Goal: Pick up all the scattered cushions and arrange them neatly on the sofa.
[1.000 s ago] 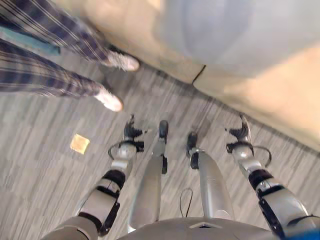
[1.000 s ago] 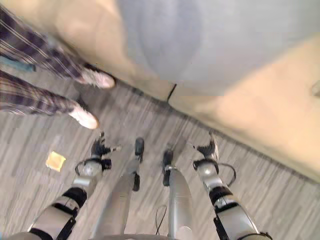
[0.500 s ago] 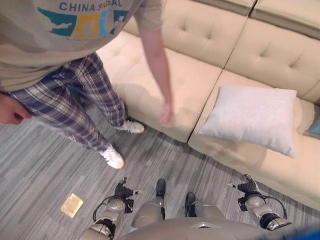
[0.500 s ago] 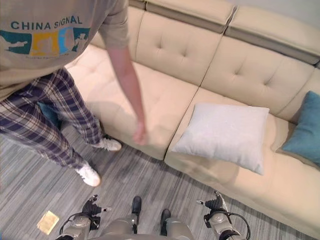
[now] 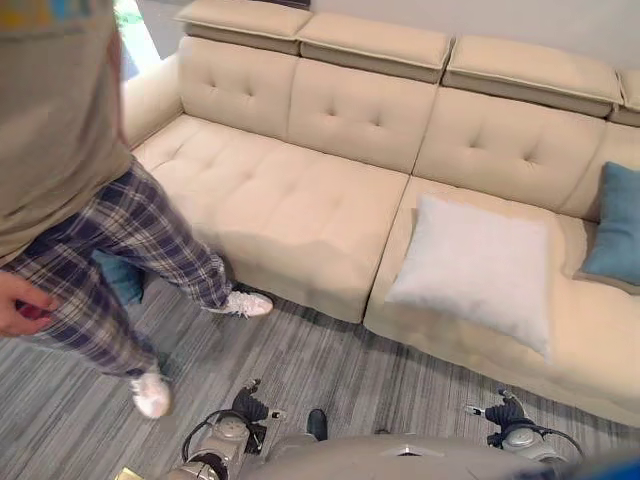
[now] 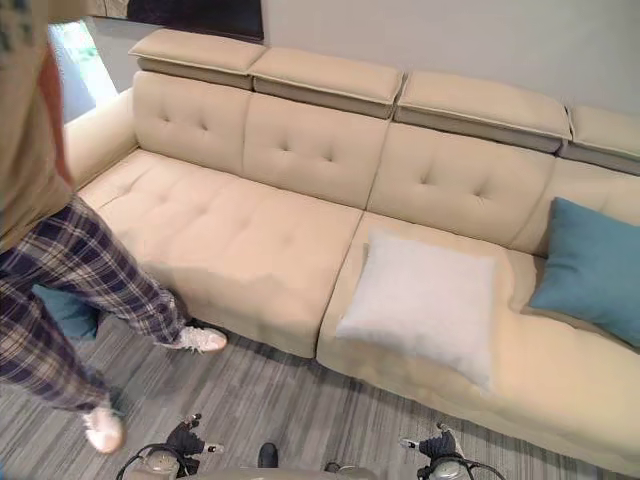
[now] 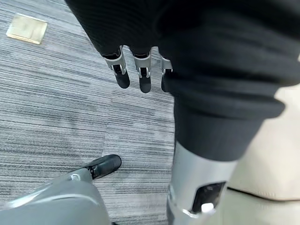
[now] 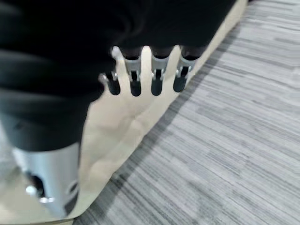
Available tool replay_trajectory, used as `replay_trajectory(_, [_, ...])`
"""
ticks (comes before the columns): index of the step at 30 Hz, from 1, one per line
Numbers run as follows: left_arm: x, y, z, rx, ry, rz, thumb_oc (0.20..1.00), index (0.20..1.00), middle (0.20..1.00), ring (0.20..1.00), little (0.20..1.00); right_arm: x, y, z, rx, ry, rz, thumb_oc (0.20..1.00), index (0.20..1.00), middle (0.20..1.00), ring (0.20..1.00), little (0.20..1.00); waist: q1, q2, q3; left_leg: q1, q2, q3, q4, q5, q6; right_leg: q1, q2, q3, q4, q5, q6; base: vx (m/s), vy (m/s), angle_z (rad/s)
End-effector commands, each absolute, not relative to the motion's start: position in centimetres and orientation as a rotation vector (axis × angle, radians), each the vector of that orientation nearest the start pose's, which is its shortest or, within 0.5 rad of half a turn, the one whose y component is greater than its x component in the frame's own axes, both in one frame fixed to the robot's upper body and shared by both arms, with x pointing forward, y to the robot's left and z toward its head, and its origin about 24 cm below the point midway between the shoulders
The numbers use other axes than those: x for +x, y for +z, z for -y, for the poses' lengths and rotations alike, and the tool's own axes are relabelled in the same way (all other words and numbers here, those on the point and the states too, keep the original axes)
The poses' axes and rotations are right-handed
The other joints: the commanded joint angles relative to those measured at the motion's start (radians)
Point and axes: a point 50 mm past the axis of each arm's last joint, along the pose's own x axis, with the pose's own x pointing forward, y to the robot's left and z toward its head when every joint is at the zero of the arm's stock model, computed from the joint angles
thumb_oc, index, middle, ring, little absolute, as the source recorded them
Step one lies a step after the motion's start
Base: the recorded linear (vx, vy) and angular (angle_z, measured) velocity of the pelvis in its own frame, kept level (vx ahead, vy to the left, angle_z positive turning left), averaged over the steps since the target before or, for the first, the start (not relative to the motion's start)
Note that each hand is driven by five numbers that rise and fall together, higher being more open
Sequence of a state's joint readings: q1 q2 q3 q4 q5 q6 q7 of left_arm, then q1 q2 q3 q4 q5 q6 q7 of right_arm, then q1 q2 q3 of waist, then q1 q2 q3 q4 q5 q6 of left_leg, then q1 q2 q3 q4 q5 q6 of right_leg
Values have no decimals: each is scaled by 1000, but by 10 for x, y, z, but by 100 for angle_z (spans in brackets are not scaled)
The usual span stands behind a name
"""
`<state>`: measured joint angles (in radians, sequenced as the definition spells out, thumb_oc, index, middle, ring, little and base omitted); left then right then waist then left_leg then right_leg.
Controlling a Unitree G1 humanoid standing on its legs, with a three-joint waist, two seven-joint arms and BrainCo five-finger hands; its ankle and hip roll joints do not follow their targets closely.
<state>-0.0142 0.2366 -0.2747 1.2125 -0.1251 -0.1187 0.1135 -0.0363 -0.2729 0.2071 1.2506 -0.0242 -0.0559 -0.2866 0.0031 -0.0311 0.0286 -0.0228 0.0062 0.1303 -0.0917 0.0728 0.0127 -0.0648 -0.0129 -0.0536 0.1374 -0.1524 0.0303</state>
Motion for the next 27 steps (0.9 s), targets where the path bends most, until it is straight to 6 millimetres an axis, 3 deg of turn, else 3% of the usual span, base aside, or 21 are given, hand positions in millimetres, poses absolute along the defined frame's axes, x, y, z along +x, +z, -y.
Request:
replay_trajectory(1, [128, -151, -224, 296, 109, -1032, 1000, 1000, 1000, 1000, 1000, 124, -146, 252, -598, -197, -1062, 1000, 1000, 1000, 1000, 1000, 25, -38, 60, 24, -37, -37, 26, -136, -8, 2, -73, -157, -126, 169, 106, -116, -97, -85])
replay_trajectory(3, [129, -151, -227, 295, 121, -1027, 1000, 1000, 1000, 1000, 1000, 127, -145, 252, -599, -200, -1054, 1000, 1000, 1000, 1000, 1000, 27, -39, 65, 23, -29, -24, 28, -132, -14, -2, -79, -193, -123, 169, 108, -54, -121, -120])
replay_trajectory(7, [130, -150, -227, 298, 122, -1027, 1000, 1000, 1000, 1000, 1000, 127, -144, 255, -576, -228, -1052, 1000, 1000, 1000, 1000, 1000, 12, -40, 62, 19, -27, -21, 41, -136, -19, 12, -63, -168, -147, 159, 94, 28, -127, -11])
replay_trajectory(13, [136, -150, -219, 269, 120, -1024, 1000, 1000, 1000, 1000, 1000, 122, -144, 258, -545, -268, -1059, 1000, 1000, 1000, 1000, 1000, -12, -35, 75, -10, -1, -45, 183, -186, -31, 47, -31, -133, -167, 136, 51, 58, -116, -1])
replay_trajectory(17, [146, -148, -208, 233, 116, -986, 1000, 1000, 1000, 1000, 1000, 121, -143, 262, -562, -279, -1063, 1000, 1000, 1000, 1000, 1000, 11, -45, 100, -103, -71, -180, 245, -182, -39, 49, -26, -108, -174, 135, 42, 26, -21, -20])
replay_trajectory(19, [149, -148, -205, 230, 112, -977, 1000, 1000, 1000, 1000, 1000, 122, -143, 263, -581, -274, -1066, 1000, 1000, 1000, 1000, 1000, 34, -56, 110, -199, -147, -266, 263, -148, -47, 41, -11, -73, -179, 145, 46, 69, 40, -20])
replay_trajectory(21, [143, -150, -205, 219, 119, -997, 1000, 1000, 1000, 1000, 1000, 120, -144, 262, -590, -259, -1072, 1000, 1000, 1000, 1000, 1000, 45, -47, 100, -164, -146, -300, 217, -145, -33, 42, 10, -38, -173, 134, 47, 122, 79, -70])
replay_trajectory(24, [133, -153, -212, 229, 133, -1032, 1000, 1000, 1000, 1000, 1000, 120, -144, 260, -580, -258, -1072, 1000, 1000, 1000, 1000, 1000, 49, -46, 93, -125, -130, -285, 187, -137, -16, 45, 3, -22, -129, 116, 52, 130, 158, -115])
replay_trajectory(27, [135, -149, -226, 241, 172, -1017, 1000, 1000, 1000, 1000, 1000, 137, -140, 255, -569, -242, -1018, 1000, 1000, 1000, 1000, 1000, 75, -37, 110, -87, -109, -225, 177, -147, 21, -22, -16, -17, 40, 103, 88, 66, 154, -111])
